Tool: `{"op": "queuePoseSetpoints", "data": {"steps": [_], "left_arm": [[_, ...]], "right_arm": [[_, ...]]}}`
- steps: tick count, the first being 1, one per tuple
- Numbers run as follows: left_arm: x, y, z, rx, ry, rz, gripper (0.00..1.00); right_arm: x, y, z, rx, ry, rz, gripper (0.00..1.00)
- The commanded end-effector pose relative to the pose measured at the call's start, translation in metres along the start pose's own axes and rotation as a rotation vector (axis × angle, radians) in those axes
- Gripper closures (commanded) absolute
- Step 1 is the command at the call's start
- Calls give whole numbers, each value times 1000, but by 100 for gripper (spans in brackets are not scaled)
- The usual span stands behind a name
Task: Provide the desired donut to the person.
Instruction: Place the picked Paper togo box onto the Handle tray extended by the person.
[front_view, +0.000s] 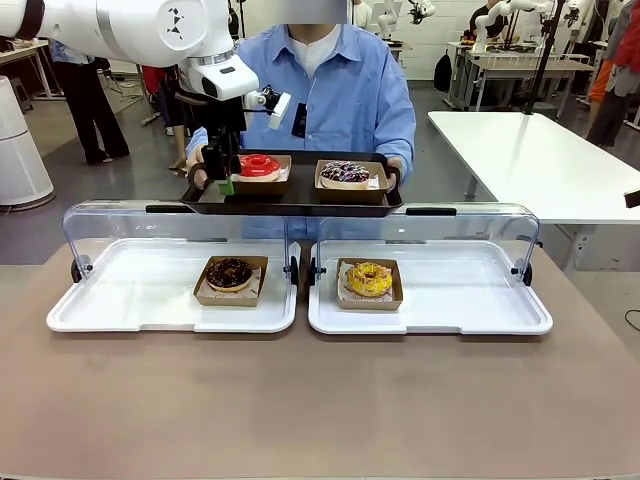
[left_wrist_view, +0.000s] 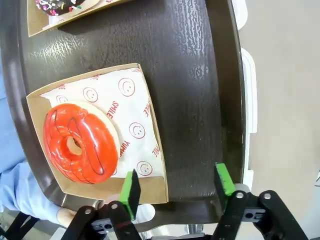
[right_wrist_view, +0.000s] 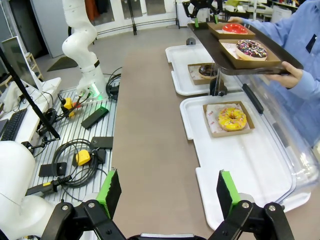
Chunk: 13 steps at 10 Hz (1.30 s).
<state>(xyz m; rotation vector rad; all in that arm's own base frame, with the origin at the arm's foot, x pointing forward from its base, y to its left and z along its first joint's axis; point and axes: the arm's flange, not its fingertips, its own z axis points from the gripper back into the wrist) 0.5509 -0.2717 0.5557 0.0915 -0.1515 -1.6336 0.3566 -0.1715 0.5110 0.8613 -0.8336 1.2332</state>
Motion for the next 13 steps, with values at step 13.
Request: {"op": "queuePoseSetpoints", "data": {"steps": [13], "left_arm": [[-233,-154,44,-83,-152,109,0]], "right_arm": [[-1,1,0,4,-9,7,0]]}}
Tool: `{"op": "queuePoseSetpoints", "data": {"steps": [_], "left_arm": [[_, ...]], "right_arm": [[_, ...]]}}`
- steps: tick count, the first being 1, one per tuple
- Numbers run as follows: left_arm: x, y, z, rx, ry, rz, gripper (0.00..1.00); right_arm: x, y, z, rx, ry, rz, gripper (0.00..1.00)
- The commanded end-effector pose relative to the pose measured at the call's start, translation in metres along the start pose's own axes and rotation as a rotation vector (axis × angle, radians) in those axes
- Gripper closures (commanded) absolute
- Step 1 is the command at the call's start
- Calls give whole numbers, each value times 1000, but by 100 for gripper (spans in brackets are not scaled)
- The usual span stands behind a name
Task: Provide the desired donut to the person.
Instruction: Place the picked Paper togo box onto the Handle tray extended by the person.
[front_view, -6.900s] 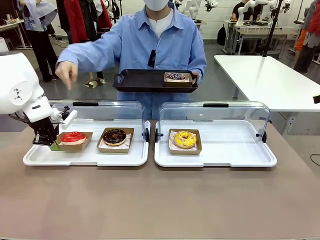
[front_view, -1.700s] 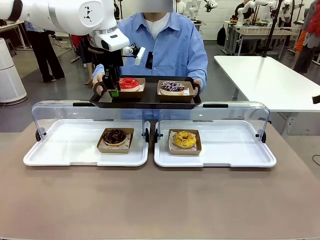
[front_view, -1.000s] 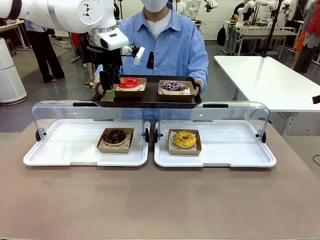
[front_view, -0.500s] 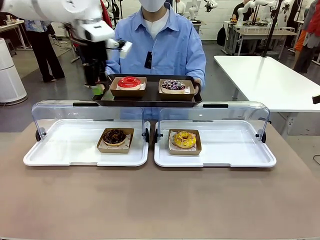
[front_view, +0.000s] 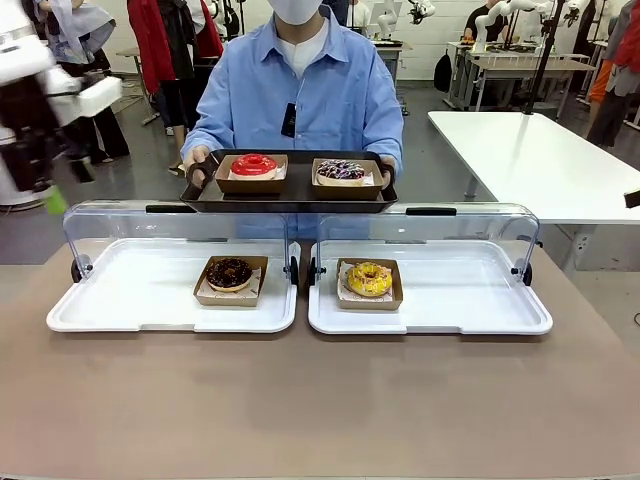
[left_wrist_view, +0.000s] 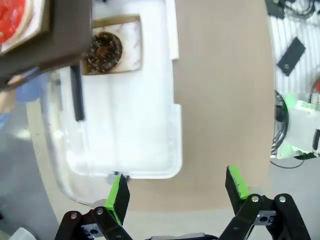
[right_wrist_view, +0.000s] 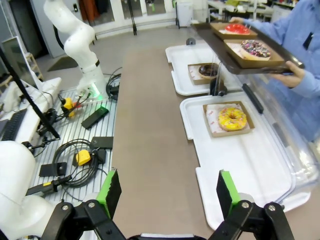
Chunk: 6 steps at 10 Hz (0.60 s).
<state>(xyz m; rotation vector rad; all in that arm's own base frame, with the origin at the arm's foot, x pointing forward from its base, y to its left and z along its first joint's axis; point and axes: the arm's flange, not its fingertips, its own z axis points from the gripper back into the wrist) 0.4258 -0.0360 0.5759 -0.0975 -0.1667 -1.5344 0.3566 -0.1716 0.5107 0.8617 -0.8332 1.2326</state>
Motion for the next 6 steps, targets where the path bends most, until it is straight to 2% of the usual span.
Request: {"op": "queuePoseSetpoints", "data": {"steps": [1,3,6], "left_arm": [[-28,-24,-3,21,-31,9,0],[-59,-36,9,51,-69,37,0],[-62,-36,12,38,-67,61,0]], "right_arm": [[0,1,0,3,-9,8,0],[0,1,0,3,-9,8,0],[0,1,0,3,-9,8,0]]}}
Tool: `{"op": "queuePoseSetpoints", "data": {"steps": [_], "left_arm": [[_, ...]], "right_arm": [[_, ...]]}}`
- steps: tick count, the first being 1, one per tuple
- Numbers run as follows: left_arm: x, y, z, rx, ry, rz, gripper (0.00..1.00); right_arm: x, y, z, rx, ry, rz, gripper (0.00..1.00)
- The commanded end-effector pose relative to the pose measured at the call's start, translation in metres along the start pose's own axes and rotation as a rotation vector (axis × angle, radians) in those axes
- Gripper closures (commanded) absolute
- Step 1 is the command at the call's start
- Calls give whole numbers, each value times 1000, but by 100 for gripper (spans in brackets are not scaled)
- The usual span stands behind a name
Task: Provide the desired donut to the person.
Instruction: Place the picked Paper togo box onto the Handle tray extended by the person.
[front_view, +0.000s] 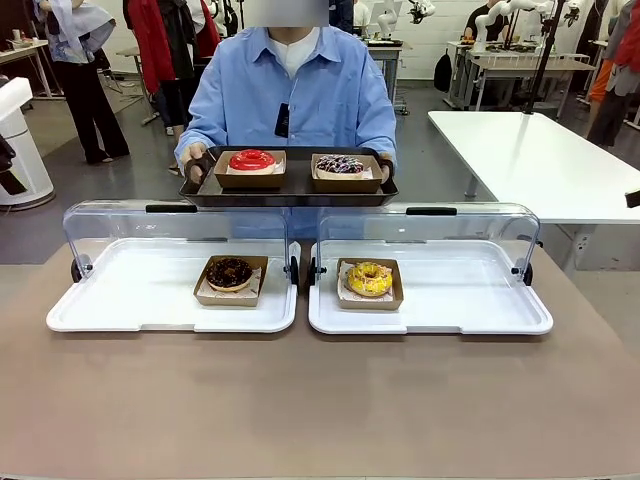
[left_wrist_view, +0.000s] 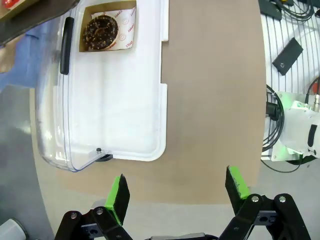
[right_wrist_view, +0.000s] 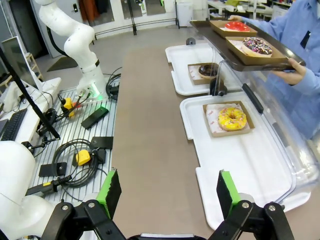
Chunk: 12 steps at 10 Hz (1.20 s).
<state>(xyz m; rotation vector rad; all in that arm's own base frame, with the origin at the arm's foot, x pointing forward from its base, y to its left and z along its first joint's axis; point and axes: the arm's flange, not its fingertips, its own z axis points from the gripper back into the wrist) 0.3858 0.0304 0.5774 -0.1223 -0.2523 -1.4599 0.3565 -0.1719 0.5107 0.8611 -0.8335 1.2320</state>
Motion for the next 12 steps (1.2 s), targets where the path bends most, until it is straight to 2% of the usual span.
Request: {"op": "queuePoseSetpoints", "data": {"steps": [1,9,10,12], "left_arm": [[5,1,-2,-6,6,-6,0],[4,0,-2,-4,2,-7,0],[-18,5,2,-108,-155,59,0],[-61,29,6,-218,-381,107,0]], "right_arm": [[0,1,0,4,-9,8,0],[0,1,0,4,-9,8,0],[0,1,0,4,-9,8,0],[0,1,0,4,-9,8,0]]}}
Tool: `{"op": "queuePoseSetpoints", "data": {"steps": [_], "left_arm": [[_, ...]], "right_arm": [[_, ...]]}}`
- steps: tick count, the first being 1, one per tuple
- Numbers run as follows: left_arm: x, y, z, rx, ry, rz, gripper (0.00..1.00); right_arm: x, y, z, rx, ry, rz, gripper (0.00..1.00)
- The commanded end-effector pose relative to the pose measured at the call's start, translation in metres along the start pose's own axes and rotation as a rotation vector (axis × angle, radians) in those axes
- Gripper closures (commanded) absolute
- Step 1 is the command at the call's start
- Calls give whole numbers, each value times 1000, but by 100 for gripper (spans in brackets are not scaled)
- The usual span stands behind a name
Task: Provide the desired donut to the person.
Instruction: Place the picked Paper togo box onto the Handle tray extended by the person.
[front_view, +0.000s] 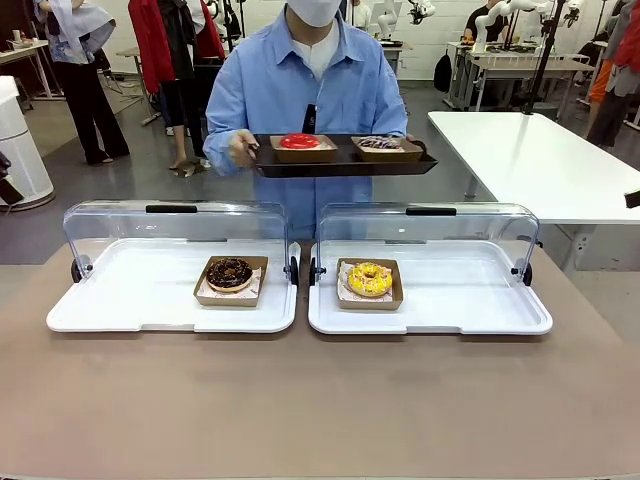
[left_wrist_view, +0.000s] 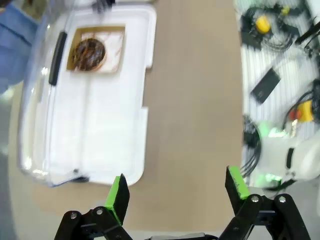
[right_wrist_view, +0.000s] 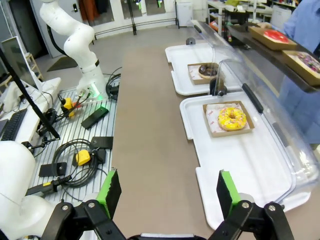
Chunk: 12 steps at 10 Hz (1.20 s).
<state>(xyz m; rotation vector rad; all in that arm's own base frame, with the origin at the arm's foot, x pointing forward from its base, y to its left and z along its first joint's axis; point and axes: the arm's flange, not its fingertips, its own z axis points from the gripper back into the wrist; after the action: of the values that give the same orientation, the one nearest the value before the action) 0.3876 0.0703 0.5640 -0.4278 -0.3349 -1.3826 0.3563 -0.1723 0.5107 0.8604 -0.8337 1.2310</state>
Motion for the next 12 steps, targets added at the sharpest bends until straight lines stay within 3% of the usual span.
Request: {"op": "queuePoseSetpoints", "data": {"steps": [1,4,6,8,9,12], "left_arm": [[-39,26,24,-87,-279,43,0],[-99,32,31,-65,-555,34,0],[-126,26,24,37,-599,-1,0],[-145,25,11,237,-557,-24,0],[-150,27,5,257,-510,-41,0],[-168,46,3,252,-577,41,0]], "right_arm": [[0,1,0,5,-9,9,0],[0,1,0,5,-9,9,0],[0,1,0,5,-9,9,0],[0,1,0,5,-9,9,0],[0,1,0,5,-9,9,0],[0,1,0,5,-9,9,0]]}}
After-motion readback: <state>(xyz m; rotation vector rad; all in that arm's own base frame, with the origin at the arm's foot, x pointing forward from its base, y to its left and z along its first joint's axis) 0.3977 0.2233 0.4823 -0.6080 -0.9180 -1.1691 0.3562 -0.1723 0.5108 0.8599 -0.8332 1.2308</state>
